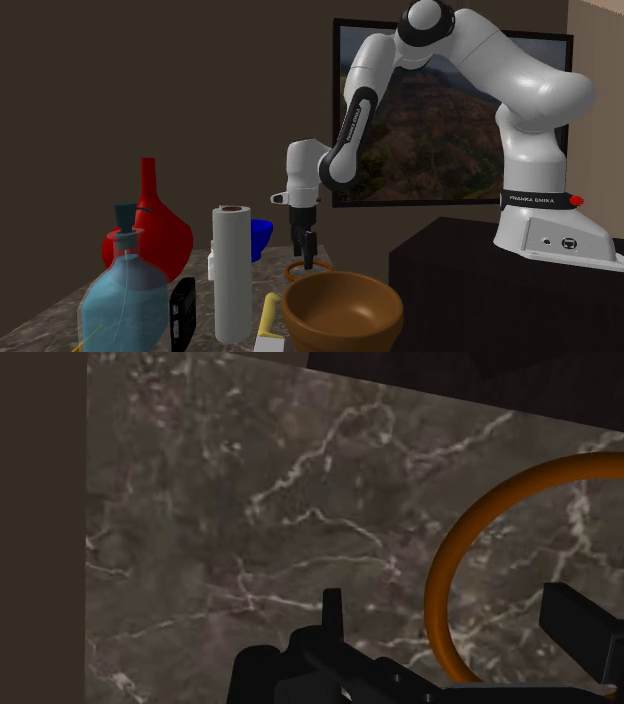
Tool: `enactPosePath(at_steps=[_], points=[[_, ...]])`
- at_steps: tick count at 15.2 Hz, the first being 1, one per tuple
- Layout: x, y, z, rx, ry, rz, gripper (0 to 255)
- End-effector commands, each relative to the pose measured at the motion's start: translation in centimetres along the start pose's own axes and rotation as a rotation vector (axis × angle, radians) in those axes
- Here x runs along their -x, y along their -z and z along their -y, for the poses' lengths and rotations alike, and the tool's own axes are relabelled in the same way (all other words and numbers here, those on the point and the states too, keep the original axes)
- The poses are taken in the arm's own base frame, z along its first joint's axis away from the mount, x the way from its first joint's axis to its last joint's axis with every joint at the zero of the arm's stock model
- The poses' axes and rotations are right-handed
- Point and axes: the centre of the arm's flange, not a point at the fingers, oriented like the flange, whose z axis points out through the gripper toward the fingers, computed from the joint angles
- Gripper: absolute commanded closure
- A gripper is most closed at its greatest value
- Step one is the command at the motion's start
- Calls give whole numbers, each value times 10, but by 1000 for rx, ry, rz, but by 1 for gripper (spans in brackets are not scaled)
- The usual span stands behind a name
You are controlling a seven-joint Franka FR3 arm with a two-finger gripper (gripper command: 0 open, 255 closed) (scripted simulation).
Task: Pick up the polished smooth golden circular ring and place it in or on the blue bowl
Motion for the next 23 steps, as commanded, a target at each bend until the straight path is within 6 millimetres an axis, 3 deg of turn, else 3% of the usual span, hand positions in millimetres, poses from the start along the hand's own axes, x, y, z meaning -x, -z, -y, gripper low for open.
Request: enactPosePath(at_steps=[1, 6, 7, 16, 23], points=[[0, -1, 0, 0, 0, 0, 0], [0, -1, 0, 0, 0, 0, 0], [0, -1, 0, 0, 0, 0, 255], [0, -1, 0, 0, 0, 0, 255], [0, 36, -1, 0, 0, 0, 255]])
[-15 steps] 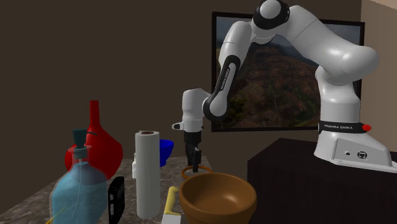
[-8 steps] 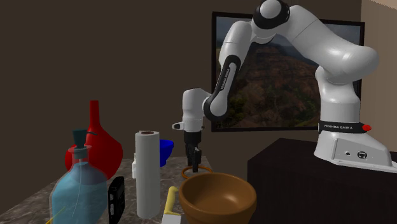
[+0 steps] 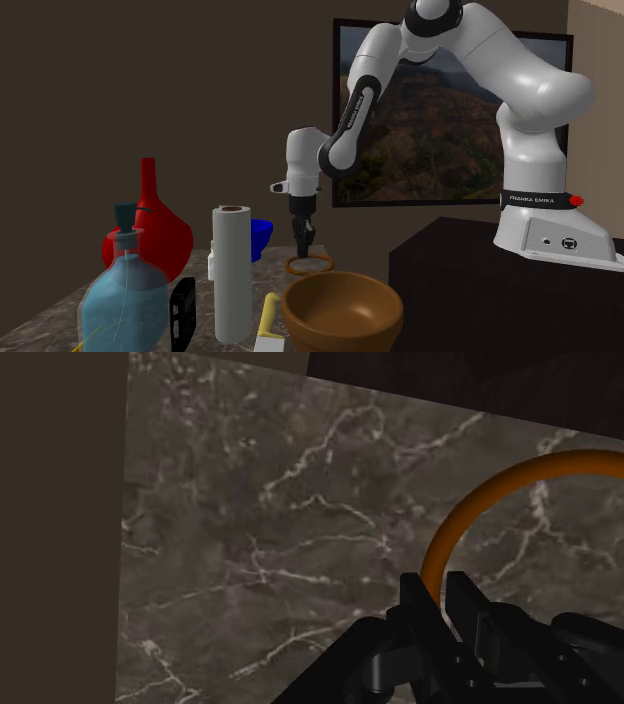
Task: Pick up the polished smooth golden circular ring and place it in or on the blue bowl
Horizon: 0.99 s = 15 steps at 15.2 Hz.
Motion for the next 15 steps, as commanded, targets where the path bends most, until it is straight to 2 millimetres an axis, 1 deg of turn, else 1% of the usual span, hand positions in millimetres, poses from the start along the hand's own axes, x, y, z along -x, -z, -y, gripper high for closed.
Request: enactPosePath(at_steps=[1, 15], points=[[1, 10, -1, 0, 0, 0, 255], [1, 84, -3, 0, 0, 0, 255]])
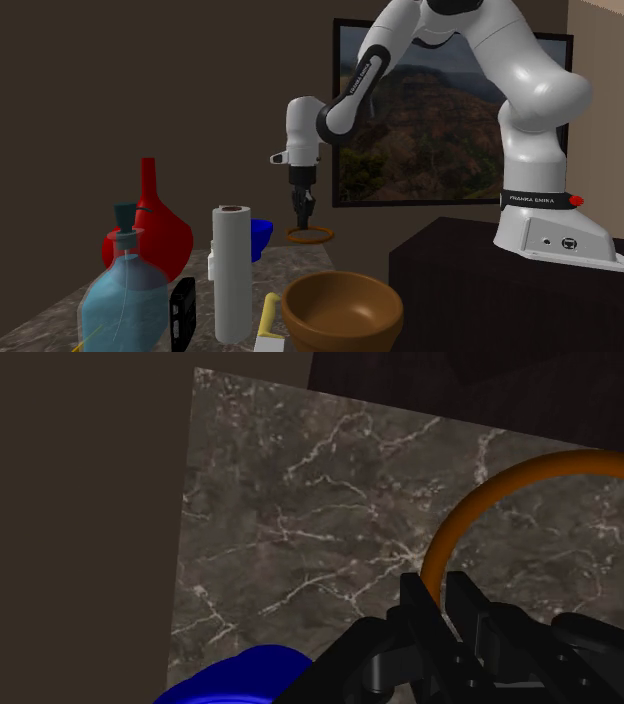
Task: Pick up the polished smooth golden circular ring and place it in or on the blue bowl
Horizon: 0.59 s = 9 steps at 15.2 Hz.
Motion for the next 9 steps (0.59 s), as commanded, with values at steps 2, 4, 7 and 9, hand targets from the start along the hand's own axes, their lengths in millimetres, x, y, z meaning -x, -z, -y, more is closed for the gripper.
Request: enactPosePath(at_steps=[2, 4, 7, 9], points=[[1, 15, 0, 0, 0, 0, 255], [1, 26, -1, 0, 0, 0, 255], [1, 42, -1, 0, 0, 0, 255], [1, 52, -1, 0, 0, 0, 255]])
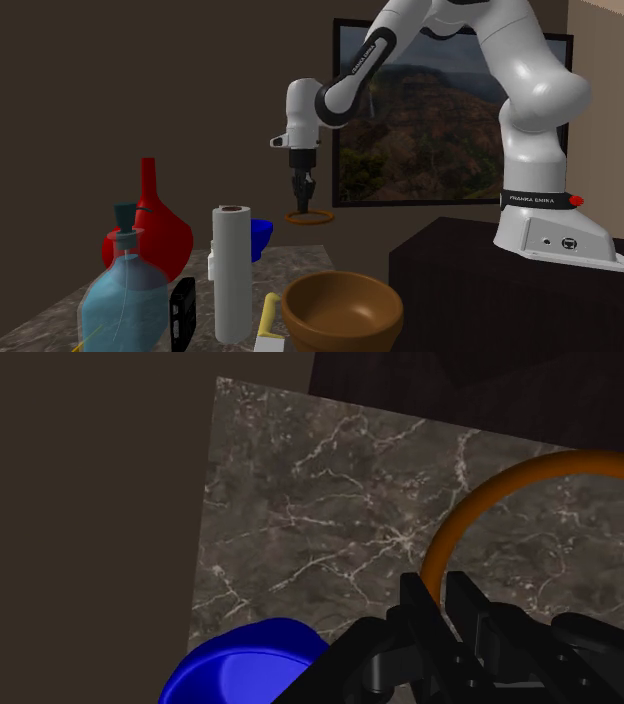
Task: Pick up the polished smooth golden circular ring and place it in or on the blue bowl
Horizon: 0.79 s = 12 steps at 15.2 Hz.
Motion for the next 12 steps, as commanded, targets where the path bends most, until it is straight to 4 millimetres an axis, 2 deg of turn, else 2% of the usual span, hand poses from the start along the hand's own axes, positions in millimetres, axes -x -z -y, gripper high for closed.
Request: enactPosePath(at_steps=[1, 2, 12], points=[[0, 12, 0, 0, 0, 0, 255], [0, 15, 0, 0, 0, 0, 255], [-87, 16, -100, 0, 0, 0, 255]])
